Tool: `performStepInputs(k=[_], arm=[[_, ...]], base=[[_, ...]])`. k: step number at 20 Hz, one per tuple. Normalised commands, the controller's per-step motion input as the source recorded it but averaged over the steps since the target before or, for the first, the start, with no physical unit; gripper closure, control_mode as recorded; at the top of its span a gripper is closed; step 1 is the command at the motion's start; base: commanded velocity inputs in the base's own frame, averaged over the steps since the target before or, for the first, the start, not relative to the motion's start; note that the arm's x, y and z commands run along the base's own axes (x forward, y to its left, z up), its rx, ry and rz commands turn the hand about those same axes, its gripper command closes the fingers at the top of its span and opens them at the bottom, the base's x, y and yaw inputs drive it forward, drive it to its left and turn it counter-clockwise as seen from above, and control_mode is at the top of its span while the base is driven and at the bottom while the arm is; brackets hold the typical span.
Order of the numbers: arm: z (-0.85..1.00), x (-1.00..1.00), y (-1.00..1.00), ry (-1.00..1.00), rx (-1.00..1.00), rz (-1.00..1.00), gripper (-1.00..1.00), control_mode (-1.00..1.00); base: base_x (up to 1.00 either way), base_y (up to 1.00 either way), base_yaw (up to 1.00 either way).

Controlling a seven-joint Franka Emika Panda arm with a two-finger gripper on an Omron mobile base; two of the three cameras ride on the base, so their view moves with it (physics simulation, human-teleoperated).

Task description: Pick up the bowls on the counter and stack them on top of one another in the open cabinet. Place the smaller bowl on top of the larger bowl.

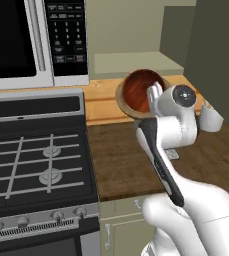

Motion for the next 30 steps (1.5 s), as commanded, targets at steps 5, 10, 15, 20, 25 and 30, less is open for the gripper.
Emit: performStepInputs(k=[5, 10, 15, 20, 25, 30], arm=[[1.0, 0.38, 0.0, -0.14, 0.09, 0.0, 1.0, -1.0], [0.95, 1.0, 0.0, -0.04, 0.06, 0.0, 1.0, -1.0], [0.32, 1.0, 0.0, 0.0, 0.0, -0.03, 1.0, -1.0], [0.01, 1.0, -0.06, 0.11, 0.0, -0.04, 1.0, -1.0], [0.0, 1.0, -0.11, 0.1, 0.0, -0.03, 1.0, -1.0], [-0.02, 1.0, -0.02, 0.06, -0.02, -0.03, -1.0, -1.0]], base=[[0.0, 0.0, 0.0], [0.0, 0.0, 0.0], [0.0, 0.0, 0.0], [0.0, 0.0, 0.0], [0.0, 0.0, 0.0], [0.0, 0.0, 0.0]])
